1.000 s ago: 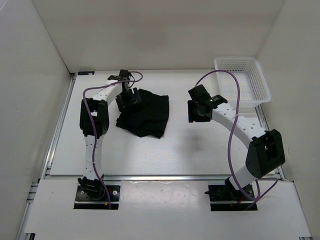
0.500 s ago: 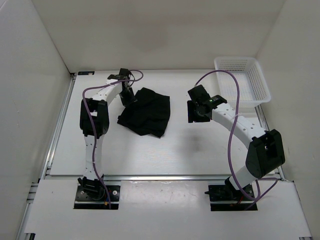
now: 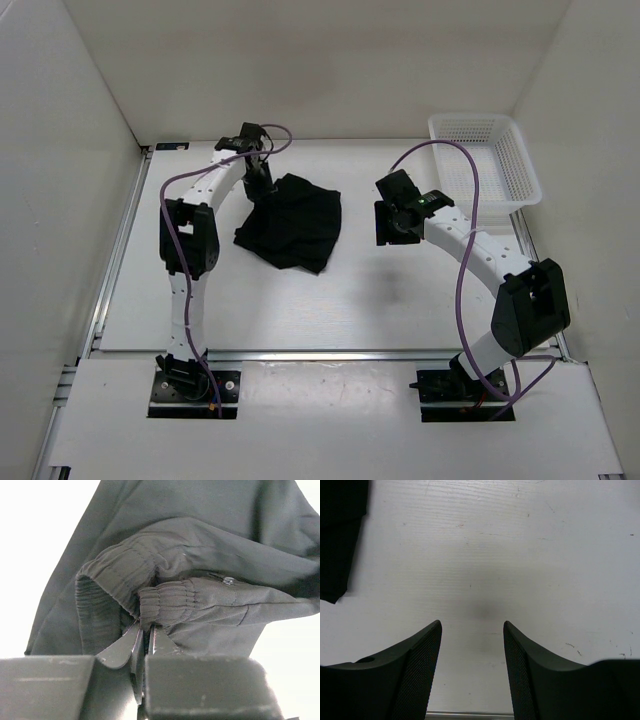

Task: Fold and stack the shorts
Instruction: Fold the shorts

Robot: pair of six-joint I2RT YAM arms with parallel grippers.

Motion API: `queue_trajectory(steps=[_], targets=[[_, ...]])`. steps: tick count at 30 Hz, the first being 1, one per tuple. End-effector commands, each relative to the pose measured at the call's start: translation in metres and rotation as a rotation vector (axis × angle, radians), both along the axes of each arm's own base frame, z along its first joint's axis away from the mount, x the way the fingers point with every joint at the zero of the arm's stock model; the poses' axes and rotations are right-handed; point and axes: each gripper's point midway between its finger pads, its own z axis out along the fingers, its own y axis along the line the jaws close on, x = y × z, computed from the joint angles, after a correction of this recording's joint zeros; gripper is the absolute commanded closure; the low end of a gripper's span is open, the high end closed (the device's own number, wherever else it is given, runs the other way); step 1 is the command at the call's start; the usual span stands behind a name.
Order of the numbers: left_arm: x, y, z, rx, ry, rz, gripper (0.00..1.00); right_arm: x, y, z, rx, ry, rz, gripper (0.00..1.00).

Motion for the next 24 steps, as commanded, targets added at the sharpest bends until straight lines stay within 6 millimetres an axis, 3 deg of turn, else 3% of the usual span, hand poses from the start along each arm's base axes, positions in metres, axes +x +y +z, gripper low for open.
queue_trajectory(steps=[1, 3, 10, 12, 13, 16, 17, 18, 20, 21, 23, 24], targets=[[0.010, -0.013, 0.075, -0.018, -0.170, -0.078, 0.90, 0.003, -0.001, 0.005, -0.018, -0.018, 0.006, 0.42], [0.015, -0.020, 0.091, -0.024, -0.210, -0.116, 0.90, 0.003, -0.001, 0.005, -0.018, -0.017, 0.006, 0.42], [0.030, -0.028, 0.106, -0.033, -0.242, -0.200, 0.90, 0.003, -0.001, 0.002, -0.023, -0.010, 0.006, 0.42], [0.038, -0.033, 0.097, -0.042, -0.237, -0.205, 0.90, 0.003, -0.001, -0.002, -0.028, -0.001, 0.006, 0.42], [0.044, -0.034, 0.101, -0.046, -0.260, -0.205, 0.90, 0.003, -0.001, -0.002, -0.028, 0.000, 0.006, 0.42], [0.061, -0.046, 0.078, -0.085, -0.251, -0.195, 0.90, 0.002, -0.002, -0.008, -0.038, 0.015, 0.006, 0.42], [0.075, -0.041, 0.081, -0.102, -0.279, -0.154, 0.87, 0.002, -0.002, -0.008, -0.038, 0.015, 0.006, 0.42], [0.082, -0.036, 0.059, -0.103, -0.243, -0.122, 0.69, -0.001, -0.004, -0.008, -0.043, 0.024, 0.006, 0.42], [0.097, -0.016, 0.054, -0.130, -0.244, -0.020, 0.15, -0.003, -0.005, -0.011, -0.048, 0.032, 0.006, 0.42], [0.102, -0.006, 0.053, -0.116, -0.251, 0.019, 0.05, -0.003, -0.005, -0.008, -0.042, 0.022, 0.006, 0.42], [0.106, 0.006, 0.056, -0.119, -0.268, 0.067, 0.00, -0.008, -0.008, -0.012, -0.049, 0.034, 0.006, 0.40], [0.105, 0.018, 0.079, -0.102, -0.309, 0.091, 0.00, -0.009, -0.007, -0.012, -0.042, 0.038, 0.010, 0.40]])
